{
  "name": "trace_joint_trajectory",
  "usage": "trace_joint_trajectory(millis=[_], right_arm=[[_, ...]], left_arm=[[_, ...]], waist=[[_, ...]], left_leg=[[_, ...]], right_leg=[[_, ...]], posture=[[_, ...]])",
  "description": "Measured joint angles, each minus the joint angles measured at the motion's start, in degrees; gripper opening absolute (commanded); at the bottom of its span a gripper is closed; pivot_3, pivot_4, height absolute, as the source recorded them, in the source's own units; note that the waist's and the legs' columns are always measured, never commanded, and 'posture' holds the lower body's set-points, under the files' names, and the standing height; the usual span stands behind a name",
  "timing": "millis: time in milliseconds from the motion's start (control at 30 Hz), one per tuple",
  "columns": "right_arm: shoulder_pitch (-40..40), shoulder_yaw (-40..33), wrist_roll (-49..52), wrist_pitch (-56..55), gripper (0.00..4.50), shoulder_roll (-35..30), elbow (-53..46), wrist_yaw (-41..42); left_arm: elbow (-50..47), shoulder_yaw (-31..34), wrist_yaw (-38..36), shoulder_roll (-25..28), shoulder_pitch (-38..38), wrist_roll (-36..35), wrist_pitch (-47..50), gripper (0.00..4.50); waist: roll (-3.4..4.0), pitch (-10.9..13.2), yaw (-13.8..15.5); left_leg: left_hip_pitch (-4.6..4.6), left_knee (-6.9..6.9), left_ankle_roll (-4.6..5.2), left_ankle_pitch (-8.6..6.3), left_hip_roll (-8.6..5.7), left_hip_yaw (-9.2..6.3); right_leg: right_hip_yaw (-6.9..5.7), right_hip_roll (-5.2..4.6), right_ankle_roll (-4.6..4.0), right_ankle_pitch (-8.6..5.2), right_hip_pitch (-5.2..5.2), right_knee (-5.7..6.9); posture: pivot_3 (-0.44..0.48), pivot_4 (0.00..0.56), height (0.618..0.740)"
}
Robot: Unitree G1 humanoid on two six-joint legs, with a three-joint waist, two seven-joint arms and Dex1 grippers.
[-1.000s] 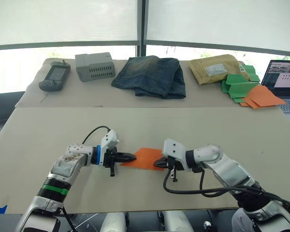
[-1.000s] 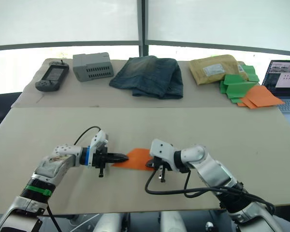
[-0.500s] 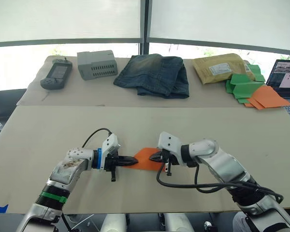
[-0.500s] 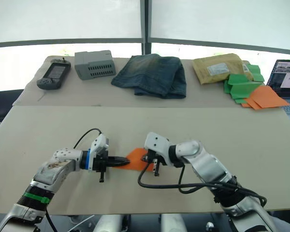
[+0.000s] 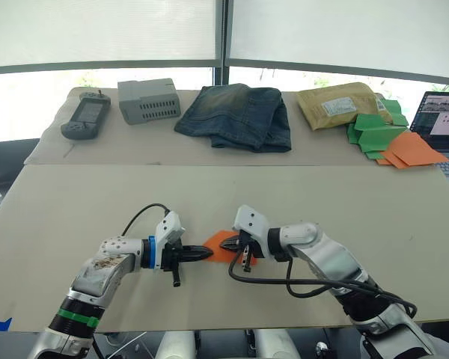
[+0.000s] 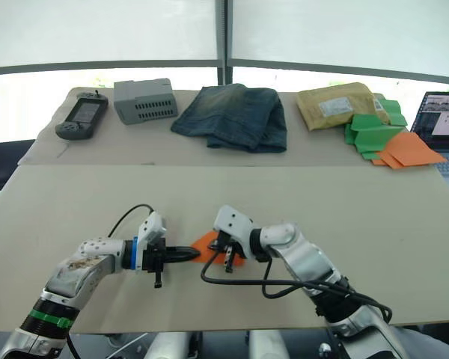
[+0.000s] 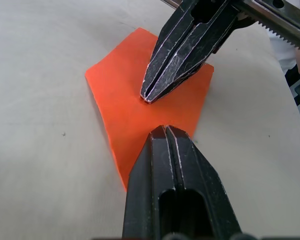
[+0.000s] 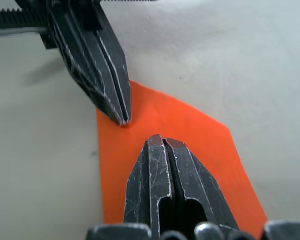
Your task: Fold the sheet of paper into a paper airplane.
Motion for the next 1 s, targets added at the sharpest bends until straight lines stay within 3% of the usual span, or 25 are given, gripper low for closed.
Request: trace_joint_trajectory(millis=[400, 733, 1000], right_arm=[[2.0, -1.3, 1.9, 1.0, 0.05, -0.7, -0.5, 0.4], [2.5, -16.5, 9.6, 4.4, 0.05, -6.6, -1.6, 0.8], [0.9, -22.6, 18.4, 14.9, 2.56, -9.3, 4.1, 3.5]], left_arm=[[-0.1, -0.3, 1.1, -0.2, 0.1, 0.1, -0.1, 0.00], [0.2, -0.4, 1.0, -0.2, 0.1, 0.1, -0.3, 0.00], [0.8, -0.8, 1.0, -0.6, -0.1, 0.3, -1.1, 0.00]], waist=[[0.17, -0.1, 0.2], [0.20, -0.1, 0.2], [0.25, -0.1, 0.3]], left_leg=[[0.12, 0.00, 0.00, 0.00, -0.03, -0.01], [0.20, 0.03, 0.00, 0.00, -0.04, 0.07], [0.17, 0.02, 0.01, 0.00, -0.06, 0.14]], right_leg=[[0.00, -0.02, 0.01, -0.01, 0.13, -0.01], [0.03, -0.02, 0.02, 0.00, 0.21, 0.01], [0.04, -0.02, -0.02, -0.02, 0.23, 0.00]], posture=[[0.000, 0.150, 0.722], [0.000, 0.150, 0.722], [0.000, 0.150, 0.722]])
